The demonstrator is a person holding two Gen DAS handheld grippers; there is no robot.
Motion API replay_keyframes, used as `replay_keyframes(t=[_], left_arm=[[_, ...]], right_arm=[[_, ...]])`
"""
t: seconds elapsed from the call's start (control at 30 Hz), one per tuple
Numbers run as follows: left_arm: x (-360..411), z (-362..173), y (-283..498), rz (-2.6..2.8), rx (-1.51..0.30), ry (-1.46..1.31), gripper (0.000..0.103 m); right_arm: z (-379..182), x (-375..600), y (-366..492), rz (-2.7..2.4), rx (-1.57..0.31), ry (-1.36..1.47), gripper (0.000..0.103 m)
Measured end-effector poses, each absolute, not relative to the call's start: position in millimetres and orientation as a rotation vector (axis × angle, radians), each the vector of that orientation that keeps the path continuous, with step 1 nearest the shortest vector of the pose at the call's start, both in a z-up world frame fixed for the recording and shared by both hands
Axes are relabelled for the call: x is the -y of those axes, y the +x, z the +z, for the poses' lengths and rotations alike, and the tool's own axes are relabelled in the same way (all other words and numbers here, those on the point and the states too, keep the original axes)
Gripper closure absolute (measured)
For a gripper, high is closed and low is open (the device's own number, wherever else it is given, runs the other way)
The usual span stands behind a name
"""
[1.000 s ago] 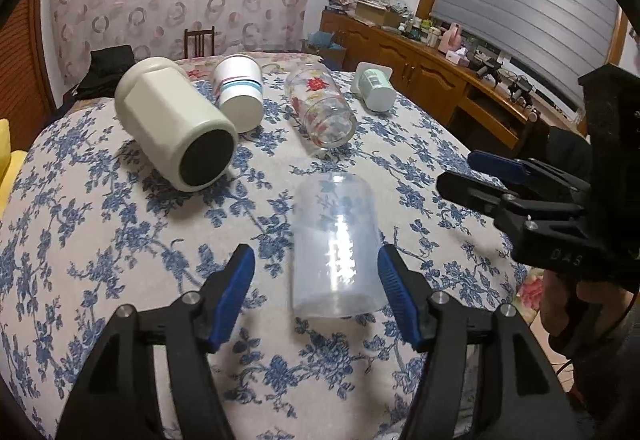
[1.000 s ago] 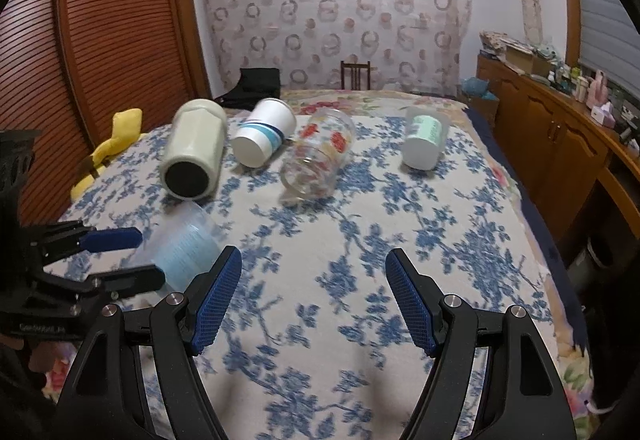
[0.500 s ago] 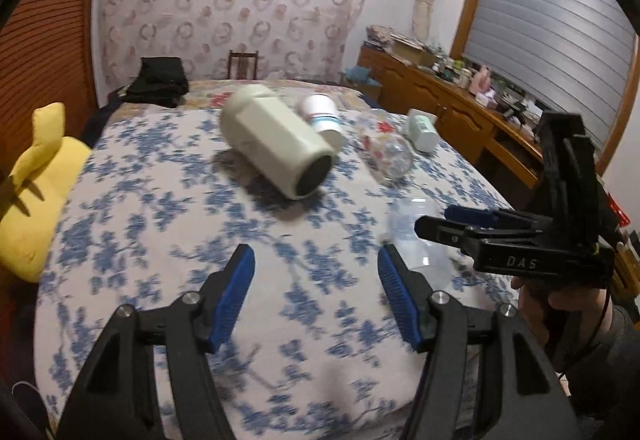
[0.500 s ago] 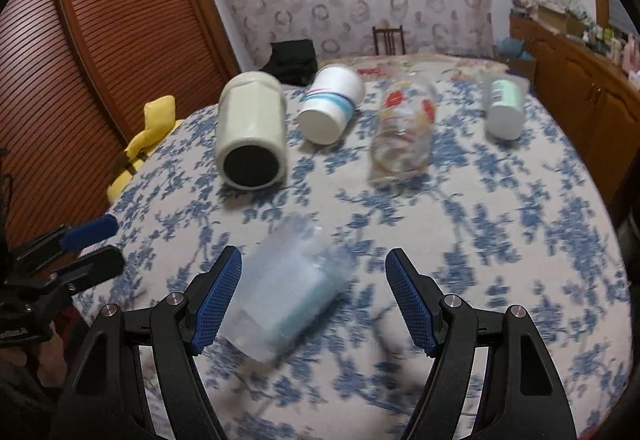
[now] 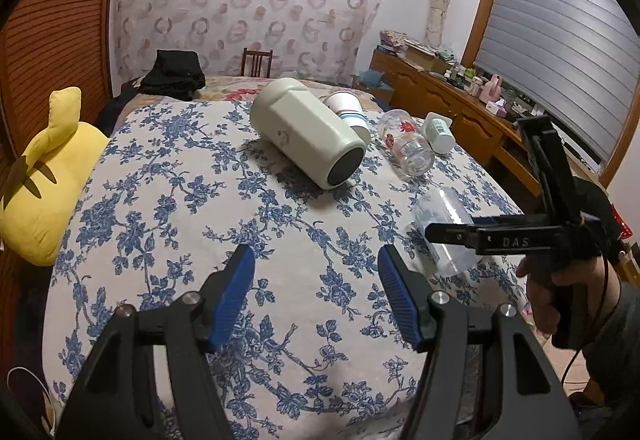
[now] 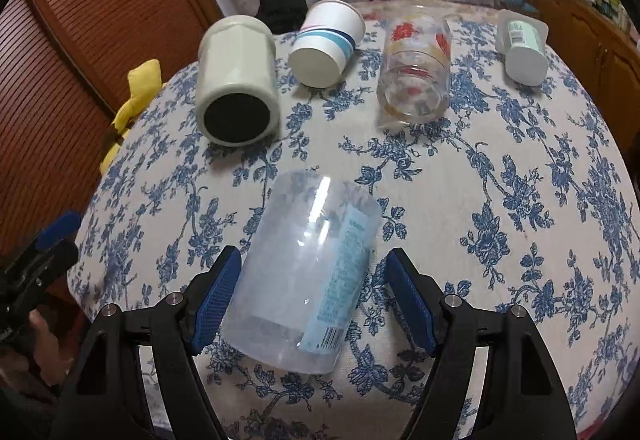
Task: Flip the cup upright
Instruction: 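Grasp the clear cup with the right tool while the left tool releases it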
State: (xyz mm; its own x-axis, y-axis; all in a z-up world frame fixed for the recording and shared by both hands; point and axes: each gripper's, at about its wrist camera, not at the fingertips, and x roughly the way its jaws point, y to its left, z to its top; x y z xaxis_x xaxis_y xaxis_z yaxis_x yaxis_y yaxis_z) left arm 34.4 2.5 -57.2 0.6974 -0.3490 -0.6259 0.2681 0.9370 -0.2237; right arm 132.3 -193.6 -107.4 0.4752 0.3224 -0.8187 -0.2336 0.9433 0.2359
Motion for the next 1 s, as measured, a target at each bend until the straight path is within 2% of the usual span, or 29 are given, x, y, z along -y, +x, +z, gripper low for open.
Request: replay_keyframes(t=[0.37, 0.47, 1.0], left_arm=[[4.1, -56.0, 32.5, -0.355, -0.718, -0.104, 0.04], [3.9, -55.9, 32.1, -0.357, -0.716, -0.101, 0.04], [-4.8, -52.6, 38.2, -0.31, -0.699, -0.106, 0.04]], right_arm=[[-112.7, 183.4, 165.4, 0.354, -1.175, 0.055, 0.027], [-111.0, 181.1, 168.3, 0.351, -1.177, 0.013, 0.039], [-69.7, 173.3, 164.5, 0.407, -0.809, -0.134, 0.041]])
